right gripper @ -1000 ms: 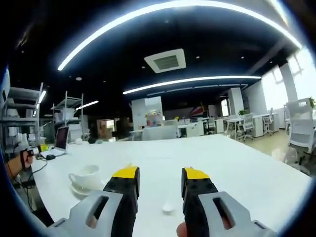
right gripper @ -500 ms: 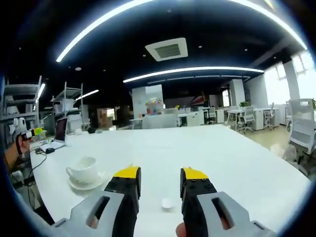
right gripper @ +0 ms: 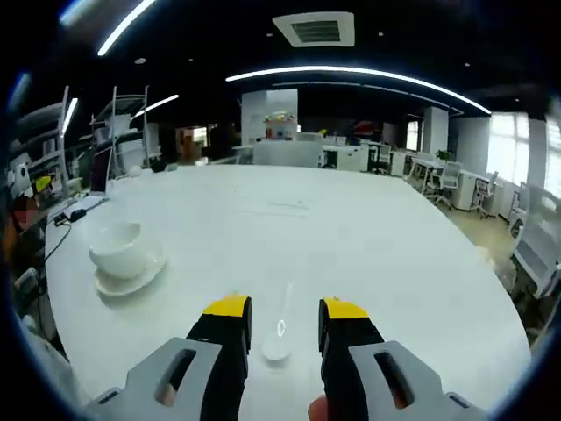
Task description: Tidy tabletop coffee trays, cups and spoons，present forward
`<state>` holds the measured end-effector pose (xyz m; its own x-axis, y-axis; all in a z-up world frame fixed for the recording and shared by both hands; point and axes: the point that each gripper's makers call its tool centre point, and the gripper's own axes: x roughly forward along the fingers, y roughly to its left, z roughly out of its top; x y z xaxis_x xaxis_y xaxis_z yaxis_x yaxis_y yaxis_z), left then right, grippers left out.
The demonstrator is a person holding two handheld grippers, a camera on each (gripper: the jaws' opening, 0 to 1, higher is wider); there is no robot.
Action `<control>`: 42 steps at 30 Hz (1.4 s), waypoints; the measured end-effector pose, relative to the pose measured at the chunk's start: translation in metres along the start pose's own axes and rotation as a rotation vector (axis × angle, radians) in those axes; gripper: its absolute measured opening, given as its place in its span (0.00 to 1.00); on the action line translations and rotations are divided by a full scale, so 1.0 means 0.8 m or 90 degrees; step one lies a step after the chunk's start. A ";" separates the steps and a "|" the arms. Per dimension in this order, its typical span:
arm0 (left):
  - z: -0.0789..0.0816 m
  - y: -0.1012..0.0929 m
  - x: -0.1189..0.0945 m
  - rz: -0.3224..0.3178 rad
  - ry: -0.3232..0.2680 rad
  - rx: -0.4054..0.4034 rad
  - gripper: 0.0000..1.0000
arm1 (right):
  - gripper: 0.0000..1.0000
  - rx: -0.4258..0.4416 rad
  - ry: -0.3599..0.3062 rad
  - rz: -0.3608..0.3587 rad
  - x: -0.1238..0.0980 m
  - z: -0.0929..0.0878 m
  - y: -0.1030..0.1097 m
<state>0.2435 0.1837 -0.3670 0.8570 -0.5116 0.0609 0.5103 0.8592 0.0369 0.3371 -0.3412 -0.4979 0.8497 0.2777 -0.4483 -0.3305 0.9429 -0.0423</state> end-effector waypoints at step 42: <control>-0.008 0.000 -0.007 0.033 0.016 0.029 0.19 | 0.15 -0.037 0.190 0.022 0.082 -0.040 0.017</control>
<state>0.2396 0.1868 -0.3733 0.8840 -0.4659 0.0389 0.4620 0.8833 0.0799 0.3752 -0.3159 -0.5567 0.6820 0.2354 -0.6924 -0.3882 0.9189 -0.0699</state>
